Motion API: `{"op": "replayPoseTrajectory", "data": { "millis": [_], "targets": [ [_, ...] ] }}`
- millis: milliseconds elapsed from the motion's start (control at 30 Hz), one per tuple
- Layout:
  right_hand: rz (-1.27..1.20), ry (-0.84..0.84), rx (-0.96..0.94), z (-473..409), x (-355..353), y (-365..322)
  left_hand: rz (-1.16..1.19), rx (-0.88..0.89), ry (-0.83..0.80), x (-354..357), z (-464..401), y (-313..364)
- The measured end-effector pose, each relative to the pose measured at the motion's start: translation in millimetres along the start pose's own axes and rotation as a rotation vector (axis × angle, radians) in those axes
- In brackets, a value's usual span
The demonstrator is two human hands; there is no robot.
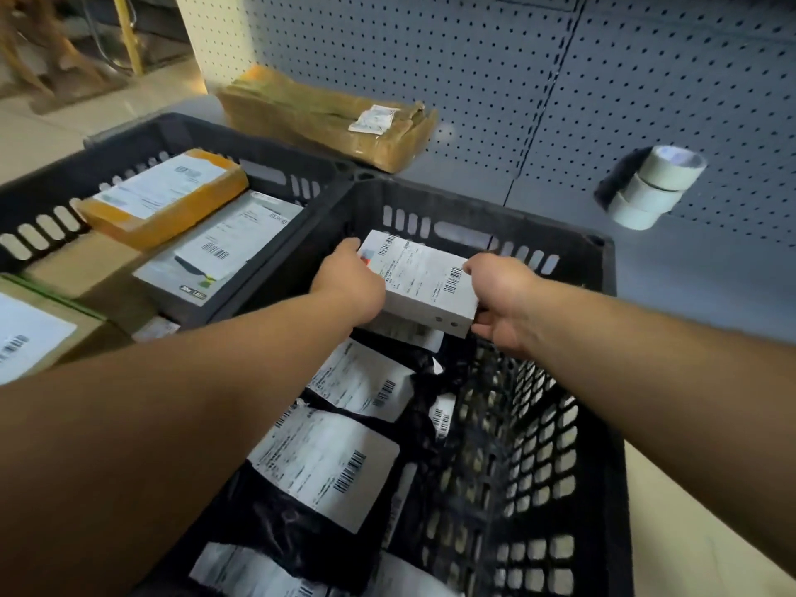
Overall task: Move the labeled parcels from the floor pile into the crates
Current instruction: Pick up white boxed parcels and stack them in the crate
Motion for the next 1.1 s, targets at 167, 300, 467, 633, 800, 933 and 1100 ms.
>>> {"op": "replayPoseTrajectory", "data": {
  "millis": [167, 300, 467, 633, 800, 933, 1100],
  "targets": [
    [0.013, -0.021, 0.028, -22.2, 14.8, 6.3, -0.147, 0.024, -0.051, 15.4, -15.7, -3.7],
    [0.044, -0.022, -0.024, -35.4, 23.6, 5.7, -0.341, 0.131, -0.065, 31.5, -17.9, -5.2],
    [0.29, -0.012, 0.022, -50.5, 23.9, 23.1, -0.585, 0.243, -0.075, 50.9, -15.1, -19.6],
    [0.574, -0.055, 0.015, -53.6, 25.5, 15.7, -0.773, 0.368, -0.129, 61.9, -22.8, -17.4],
    [0.775, -0.127, 0.037, -57.8, 26.4, 10.3, -0.851, 0.355, -0.185, 67.1, -28.9, -15.9],
    [0.795, -0.159, 0.069, -54.8, 19.2, 9.7, -0.913, 0.33, -0.23, 67.7, -27.0, -14.5],
    [0.613, -0.141, 0.054, -43.7, -2.8, -3.4, -0.865, 0.274, -0.302, 65.8, -21.2, -14.9]
  ]
}}
Point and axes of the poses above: each hand's wrist, its own z-axis away from the middle knuckle, its own x-axis out of the palm, y = z × x, the point moved 7 cm from there along -z, towards the middle knuckle, and after that the axes turned 7 degrees about -z, right-handed, at the moved point
